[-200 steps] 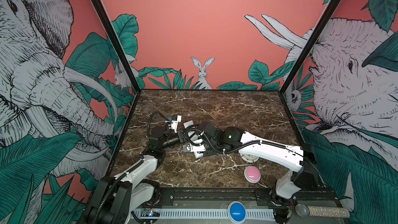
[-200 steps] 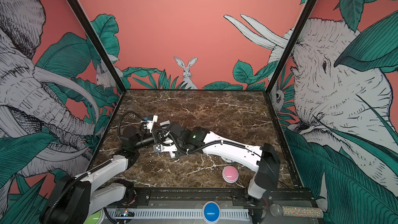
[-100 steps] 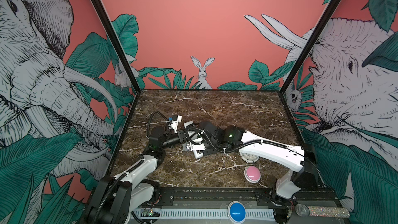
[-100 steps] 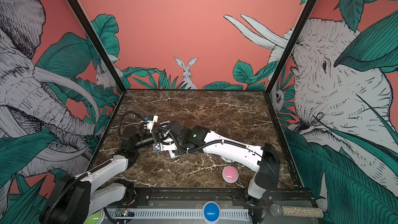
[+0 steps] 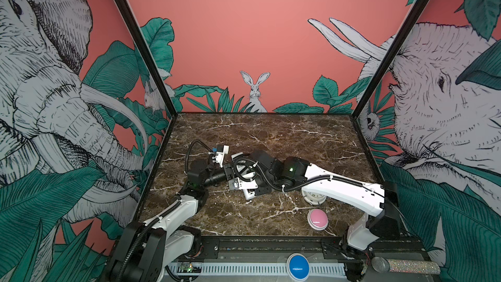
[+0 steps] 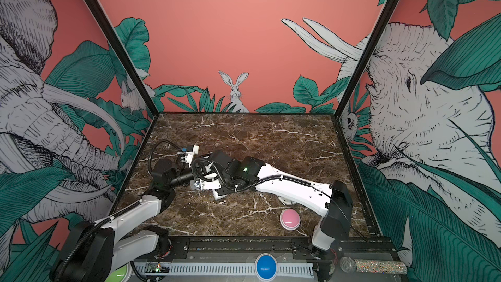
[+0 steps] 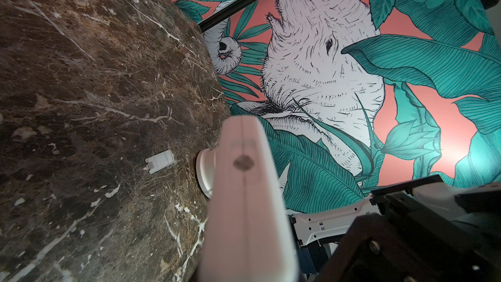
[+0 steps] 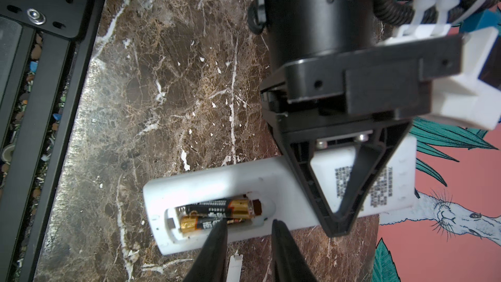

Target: Load the batteries into the remote control

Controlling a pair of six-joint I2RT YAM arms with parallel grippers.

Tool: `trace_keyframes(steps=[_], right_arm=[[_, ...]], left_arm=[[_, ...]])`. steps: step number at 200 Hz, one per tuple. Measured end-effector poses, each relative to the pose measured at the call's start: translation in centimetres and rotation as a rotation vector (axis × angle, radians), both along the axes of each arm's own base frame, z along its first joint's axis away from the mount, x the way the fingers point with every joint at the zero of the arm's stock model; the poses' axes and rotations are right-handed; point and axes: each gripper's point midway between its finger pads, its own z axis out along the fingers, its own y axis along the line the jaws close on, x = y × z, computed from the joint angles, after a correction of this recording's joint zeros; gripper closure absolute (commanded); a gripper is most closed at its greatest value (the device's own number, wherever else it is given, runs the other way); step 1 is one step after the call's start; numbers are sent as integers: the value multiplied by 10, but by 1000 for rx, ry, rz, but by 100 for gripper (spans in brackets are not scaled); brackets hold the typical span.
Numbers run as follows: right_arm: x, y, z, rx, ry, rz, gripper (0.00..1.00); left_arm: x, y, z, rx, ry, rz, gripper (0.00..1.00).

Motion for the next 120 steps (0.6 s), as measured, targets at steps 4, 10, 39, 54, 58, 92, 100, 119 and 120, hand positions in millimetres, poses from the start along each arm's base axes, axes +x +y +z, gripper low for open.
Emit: trace_keyframes(steps=[4, 10, 39, 54, 58, 92, 100, 119, 120], right_arm=[[0, 0, -1, -1, 2, 1, 72], [-1, 0, -2, -4, 4, 3, 73], [-1, 1, -9, -21, 16, 5, 76], [-1, 2, -12, -28, 20, 5, 76], [-1, 2, -13, -29, 20, 5, 76], [-1, 2, -13, -29, 21, 5, 79], [-1, 2, -13, -27, 23, 3, 80], [-1, 2, -13, -27, 24, 4, 82], [-1, 2, -13, -27, 24, 4, 82]], left_arm=[[0, 0, 0, 0, 0, 0, 100], [0, 0, 0, 0, 0, -1, 100], [0, 0, 0, 0, 0, -1, 100], [0, 0, 0, 0, 0, -1, 100], [0, 0, 0, 0, 0, 0, 100], [0, 0, 0, 0, 0, 0, 100], [0, 0, 0, 0, 0, 1, 100], [0, 0, 0, 1, 0, 1, 100], [0, 0, 0, 1, 0, 1, 100]])
